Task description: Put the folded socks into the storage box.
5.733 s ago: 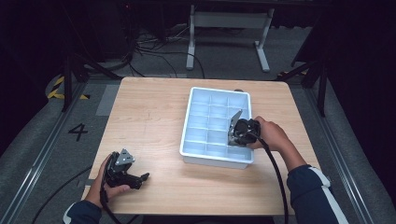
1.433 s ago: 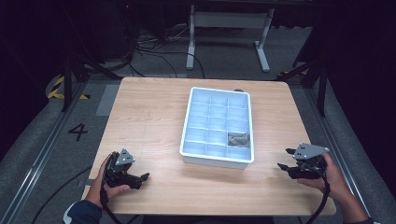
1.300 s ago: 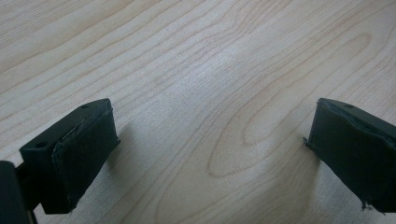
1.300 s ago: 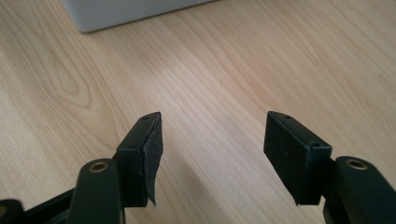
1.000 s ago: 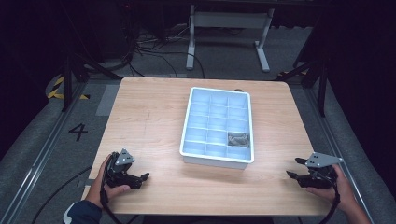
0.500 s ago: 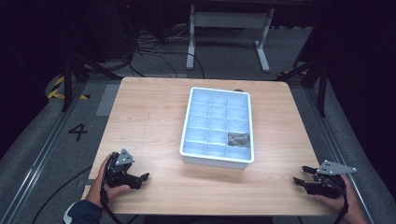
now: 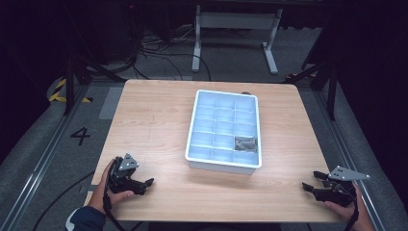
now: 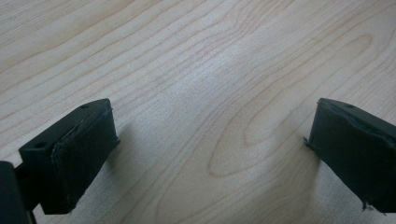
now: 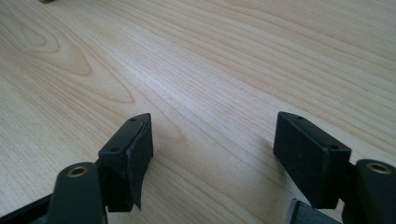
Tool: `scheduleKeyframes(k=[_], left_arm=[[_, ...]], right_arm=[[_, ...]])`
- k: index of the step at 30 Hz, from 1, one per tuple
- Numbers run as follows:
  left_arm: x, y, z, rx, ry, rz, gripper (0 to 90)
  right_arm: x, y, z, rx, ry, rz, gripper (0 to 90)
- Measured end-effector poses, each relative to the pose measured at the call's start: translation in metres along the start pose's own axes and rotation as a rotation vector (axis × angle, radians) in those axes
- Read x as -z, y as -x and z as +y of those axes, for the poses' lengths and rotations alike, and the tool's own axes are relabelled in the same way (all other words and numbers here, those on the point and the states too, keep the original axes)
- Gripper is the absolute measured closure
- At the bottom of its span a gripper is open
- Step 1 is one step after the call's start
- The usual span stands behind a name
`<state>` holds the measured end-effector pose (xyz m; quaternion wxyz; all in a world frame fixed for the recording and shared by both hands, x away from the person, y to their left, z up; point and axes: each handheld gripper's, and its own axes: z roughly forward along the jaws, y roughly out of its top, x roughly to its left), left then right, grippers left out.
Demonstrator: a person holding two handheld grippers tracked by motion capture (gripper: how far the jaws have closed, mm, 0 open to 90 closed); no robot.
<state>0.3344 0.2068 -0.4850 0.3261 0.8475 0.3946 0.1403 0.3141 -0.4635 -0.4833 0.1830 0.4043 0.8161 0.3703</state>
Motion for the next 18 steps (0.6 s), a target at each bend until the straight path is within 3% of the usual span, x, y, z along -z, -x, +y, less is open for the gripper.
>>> scheduleKeyframes(k=[16,18], left_arm=[[0.0001,0.0003,-0.0002,0.007,0.0,0.003,1.2],[0.0002,-0.001,0.0003,-0.009,0.002,0.015,1.0]], right_arm=[[-0.0002,0.0001,0.0001,-0.008,-0.001,-0.006,28.1],[-0.0002,0.0001,0.0001,-0.007,-0.001,-0.006,28.1]])
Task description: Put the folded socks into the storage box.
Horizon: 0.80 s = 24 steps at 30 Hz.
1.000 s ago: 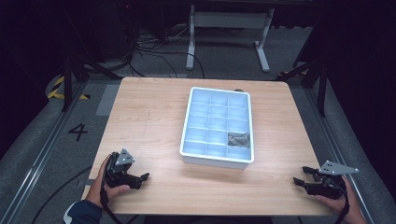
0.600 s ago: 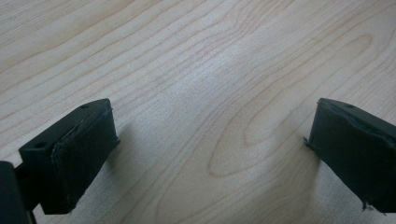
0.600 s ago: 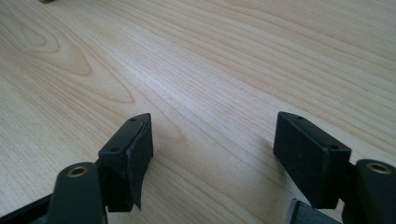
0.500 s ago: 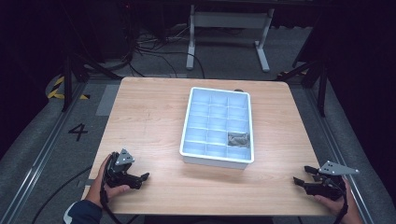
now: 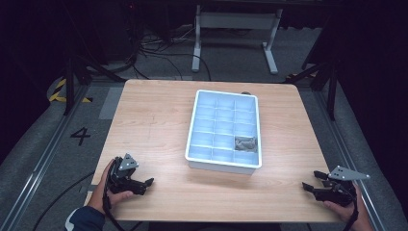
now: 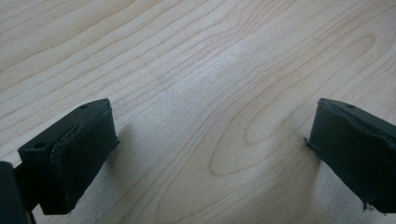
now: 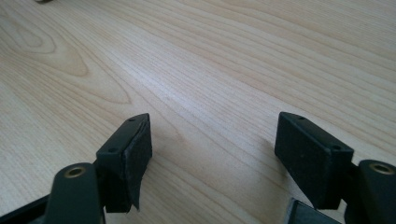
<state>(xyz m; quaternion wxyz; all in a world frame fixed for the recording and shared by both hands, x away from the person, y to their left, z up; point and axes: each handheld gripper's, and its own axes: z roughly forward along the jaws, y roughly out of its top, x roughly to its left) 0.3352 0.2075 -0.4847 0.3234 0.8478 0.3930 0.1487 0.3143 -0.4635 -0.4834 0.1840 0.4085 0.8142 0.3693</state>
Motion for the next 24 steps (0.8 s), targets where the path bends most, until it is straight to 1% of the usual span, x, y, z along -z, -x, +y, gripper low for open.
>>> scheduleKeyframes(k=[2,4,7,8,10,11,24], left_arm=[[0.0,0.0007,-0.0001,0.012,-0.004,-0.005,0.9],[0.0,0.0009,-0.0002,0.015,-0.005,-0.007,0.9],[-0.0003,0.0002,0.0001,0.008,-0.002,-0.004,0.8],[-0.0002,-0.0008,0.0005,-0.005,-0.003,0.002,0.7],[-0.0004,-0.0008,0.0006,-0.002,-0.003,0.001,0.6],[-0.0004,0.0,0.0003,0.012,-0.006,-0.006,0.6],[-0.0005,0.0001,0.0003,0.013,-0.005,-0.005,0.6]], right_arm=[[0.0,0.0,0.0,-0.001,0.0,0.0,28.1],[0.0,0.0,0.0,0.0,0.0,0.0,28.1],[0.0,0.0,0.0,0.0,0.0,0.0,28.1],[0.0,0.0,0.0,0.0,0.0,0.0,28.1],[0.0,0.0,0.0,0.0,0.0,0.0,28.1],[0.0,0.0,0.0,0.0,0.0,0.0,28.1],[0.0,0.0,0.0,0.0,0.0,0.0,28.1]])
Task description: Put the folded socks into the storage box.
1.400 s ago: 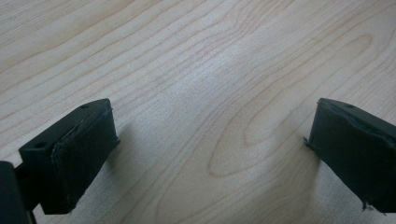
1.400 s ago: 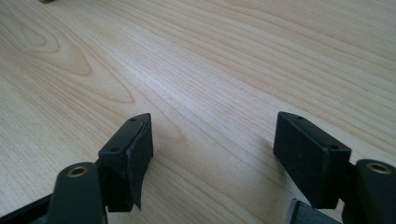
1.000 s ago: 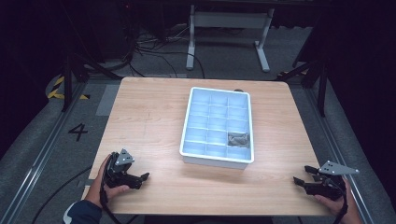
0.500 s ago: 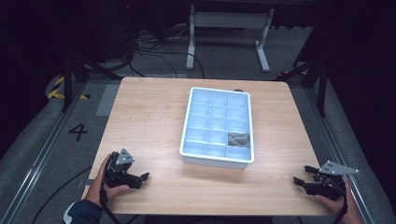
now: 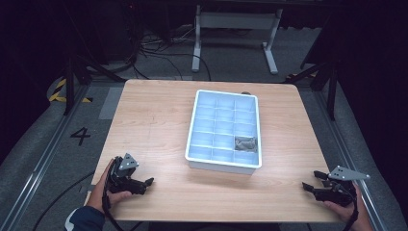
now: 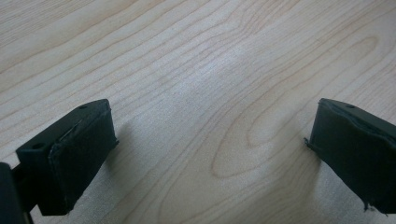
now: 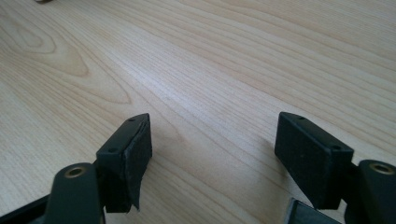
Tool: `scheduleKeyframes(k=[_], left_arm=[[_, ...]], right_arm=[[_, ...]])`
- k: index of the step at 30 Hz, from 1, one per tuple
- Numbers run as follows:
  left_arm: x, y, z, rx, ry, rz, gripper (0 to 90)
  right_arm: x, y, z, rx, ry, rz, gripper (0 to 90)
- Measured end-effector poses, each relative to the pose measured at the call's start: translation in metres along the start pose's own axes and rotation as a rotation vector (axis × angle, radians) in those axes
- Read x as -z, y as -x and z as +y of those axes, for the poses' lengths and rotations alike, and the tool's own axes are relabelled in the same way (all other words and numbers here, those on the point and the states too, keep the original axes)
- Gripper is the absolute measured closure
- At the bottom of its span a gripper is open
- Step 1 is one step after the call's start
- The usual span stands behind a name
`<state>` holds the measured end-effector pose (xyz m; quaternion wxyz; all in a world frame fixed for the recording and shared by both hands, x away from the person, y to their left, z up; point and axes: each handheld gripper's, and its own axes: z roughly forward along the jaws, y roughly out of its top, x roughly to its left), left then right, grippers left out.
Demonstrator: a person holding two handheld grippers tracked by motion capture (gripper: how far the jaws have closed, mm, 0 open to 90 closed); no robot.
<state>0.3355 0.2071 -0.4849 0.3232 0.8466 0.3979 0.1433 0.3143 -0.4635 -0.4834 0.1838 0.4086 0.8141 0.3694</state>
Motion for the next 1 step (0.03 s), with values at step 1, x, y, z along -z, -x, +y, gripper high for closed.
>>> scheduleKeyframes(k=[1], left_arm=[[0.0,0.0,0.0,0.0,0.0,0.0,0.6]], right_arm=[[0.0,0.0,0.0,0.0,0.0,0.0,28.1]])
